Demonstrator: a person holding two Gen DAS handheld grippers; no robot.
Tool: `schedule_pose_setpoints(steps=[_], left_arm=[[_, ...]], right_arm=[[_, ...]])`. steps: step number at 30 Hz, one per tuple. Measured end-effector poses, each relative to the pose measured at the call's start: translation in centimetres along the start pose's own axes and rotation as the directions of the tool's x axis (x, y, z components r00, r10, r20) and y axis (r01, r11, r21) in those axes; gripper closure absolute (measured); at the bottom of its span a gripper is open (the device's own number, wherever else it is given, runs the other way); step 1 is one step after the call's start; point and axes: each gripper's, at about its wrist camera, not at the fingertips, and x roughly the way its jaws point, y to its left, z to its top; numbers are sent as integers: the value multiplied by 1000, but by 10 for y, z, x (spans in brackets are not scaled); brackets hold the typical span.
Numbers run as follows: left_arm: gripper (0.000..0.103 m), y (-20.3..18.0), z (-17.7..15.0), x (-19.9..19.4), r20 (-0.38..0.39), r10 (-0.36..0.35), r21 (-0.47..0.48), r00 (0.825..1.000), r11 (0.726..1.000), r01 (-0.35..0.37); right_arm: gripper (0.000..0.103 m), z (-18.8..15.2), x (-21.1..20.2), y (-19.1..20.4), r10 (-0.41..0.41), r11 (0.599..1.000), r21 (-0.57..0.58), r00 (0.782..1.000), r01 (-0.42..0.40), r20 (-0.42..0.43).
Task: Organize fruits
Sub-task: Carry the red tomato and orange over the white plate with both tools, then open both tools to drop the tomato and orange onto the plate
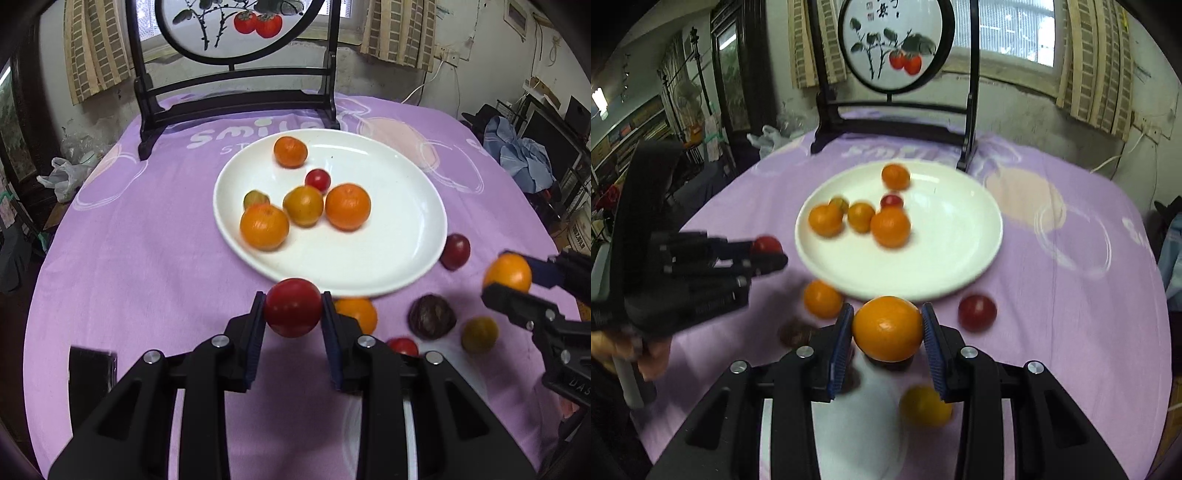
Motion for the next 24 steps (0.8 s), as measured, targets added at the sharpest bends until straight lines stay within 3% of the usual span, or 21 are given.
schedule_pose_setpoints(steps=[6, 12, 13, 15, 16, 24], left_arm=[[74, -2, 33, 31, -18, 25, -18, 1000, 1000, -25], [73, -7, 53, 59, -39, 29, -27, 999, 999, -30], [70, -9, 55, 59, -20, 30, -19, 999, 999, -31], [43, -12, 59, 59, -18, 40, -20, 999, 999, -41], [39, -12, 60, 57, -8, 39, -32, 999, 999, -39], [28, -9, 45, 34, 22, 40, -59, 999, 998, -38]], right_arm=[[65, 35, 42, -7, -32, 999, 8, 999, 32, -25], [65, 43, 81, -23, -60, 997, 42, 995, 64, -78], [65, 44, 85, -26, -69, 996, 54, 995, 73, -77], [64, 44, 85, -34, -65, 994, 84, 996, 70, -67], [64, 44, 83, -37, -58, 993, 99, 997, 63, -58], [57, 20, 43, -40, -20, 993, 117, 1000, 21, -15]])
